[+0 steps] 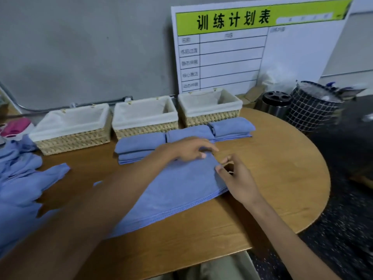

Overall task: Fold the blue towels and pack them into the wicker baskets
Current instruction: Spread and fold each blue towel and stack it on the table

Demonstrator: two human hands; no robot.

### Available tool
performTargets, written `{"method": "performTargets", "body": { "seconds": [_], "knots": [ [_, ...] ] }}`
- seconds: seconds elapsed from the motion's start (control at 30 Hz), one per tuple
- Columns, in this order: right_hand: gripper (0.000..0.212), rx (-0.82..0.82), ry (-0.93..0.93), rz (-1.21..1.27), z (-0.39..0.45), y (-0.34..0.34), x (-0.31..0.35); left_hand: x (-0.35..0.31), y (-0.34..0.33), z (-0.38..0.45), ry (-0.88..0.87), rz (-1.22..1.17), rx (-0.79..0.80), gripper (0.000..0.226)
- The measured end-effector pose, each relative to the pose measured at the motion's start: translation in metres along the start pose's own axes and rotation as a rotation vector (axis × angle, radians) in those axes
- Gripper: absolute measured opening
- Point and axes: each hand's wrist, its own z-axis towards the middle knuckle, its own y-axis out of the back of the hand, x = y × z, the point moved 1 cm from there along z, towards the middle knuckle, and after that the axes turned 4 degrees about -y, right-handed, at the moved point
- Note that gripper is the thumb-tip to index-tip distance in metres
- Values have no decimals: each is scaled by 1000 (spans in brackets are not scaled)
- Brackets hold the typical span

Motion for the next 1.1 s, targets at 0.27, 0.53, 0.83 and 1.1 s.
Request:
{"method": "performTargets", "body": {
  "seconds": [0.27, 0.53, 0.83, 1.1],
  "knots": [
    [34, 25, 59, 70, -12, -5, 1, 2, 8, 7, -54, -15, -87, 14],
    [37, -93, 262, 147, -40, -49, 53, -8, 45, -104, 114, -478, -463, 20],
    [47, 96, 458, -38, -67, -148, 107, 21, 43, -241, 313, -1184, -674, 43],
    [25, 277, 606, -300, -90, -215, 94, 47, 5, -292, 558, -982, -748, 63]
  ]
}}
